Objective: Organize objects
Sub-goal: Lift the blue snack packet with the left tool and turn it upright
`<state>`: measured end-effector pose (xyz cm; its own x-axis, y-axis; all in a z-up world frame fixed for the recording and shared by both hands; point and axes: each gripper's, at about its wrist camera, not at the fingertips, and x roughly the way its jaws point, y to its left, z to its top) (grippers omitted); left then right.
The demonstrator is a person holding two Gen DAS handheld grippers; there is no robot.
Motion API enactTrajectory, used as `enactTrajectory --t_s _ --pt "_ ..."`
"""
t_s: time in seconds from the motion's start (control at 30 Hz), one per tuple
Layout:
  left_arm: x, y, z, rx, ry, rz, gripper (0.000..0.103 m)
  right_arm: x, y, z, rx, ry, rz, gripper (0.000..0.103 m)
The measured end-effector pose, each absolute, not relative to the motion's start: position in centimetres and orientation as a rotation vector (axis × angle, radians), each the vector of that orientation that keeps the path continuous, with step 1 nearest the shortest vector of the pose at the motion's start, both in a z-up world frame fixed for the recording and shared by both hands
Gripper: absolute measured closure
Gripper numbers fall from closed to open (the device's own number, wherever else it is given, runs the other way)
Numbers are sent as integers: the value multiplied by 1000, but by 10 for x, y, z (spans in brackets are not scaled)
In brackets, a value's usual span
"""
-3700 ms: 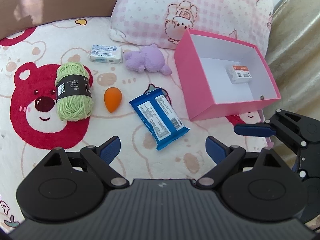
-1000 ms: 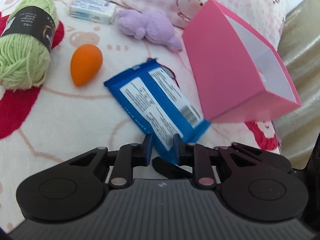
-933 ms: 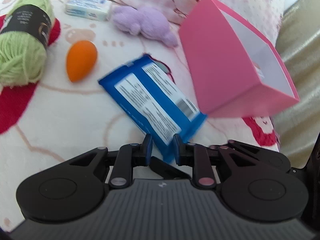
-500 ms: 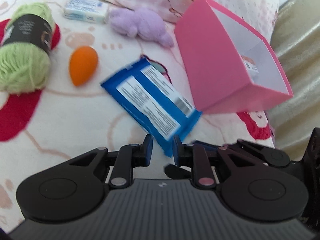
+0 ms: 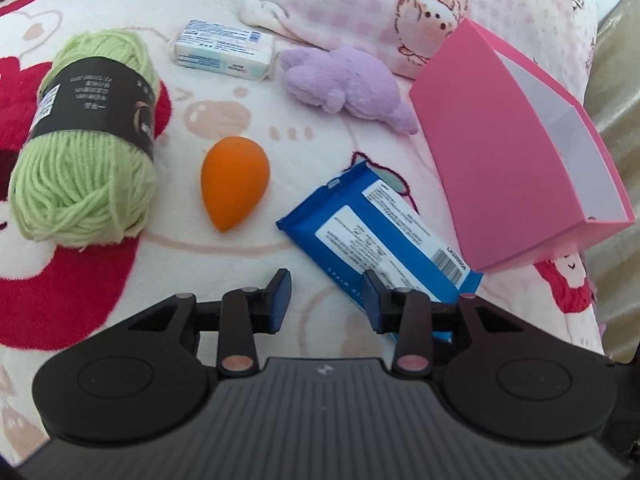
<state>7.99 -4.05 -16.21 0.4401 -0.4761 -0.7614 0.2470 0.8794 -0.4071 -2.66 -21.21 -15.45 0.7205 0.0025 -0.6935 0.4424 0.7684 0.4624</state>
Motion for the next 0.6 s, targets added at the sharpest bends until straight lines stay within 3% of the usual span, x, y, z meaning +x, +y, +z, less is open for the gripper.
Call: enactTrajectory --t_s 0.17,0.37,0.6 --pt "85 -38 -157 -265 999 -463 56 -32 -225 -153 804 711 -254 23" --pt "91 -42 -155 -265 1027 -434 51 -21 -224 -160 759 728 -282 24" --pt "114 -48 -162 -262 990 -407 46 -19 -226 -162 688 750 -299 47"
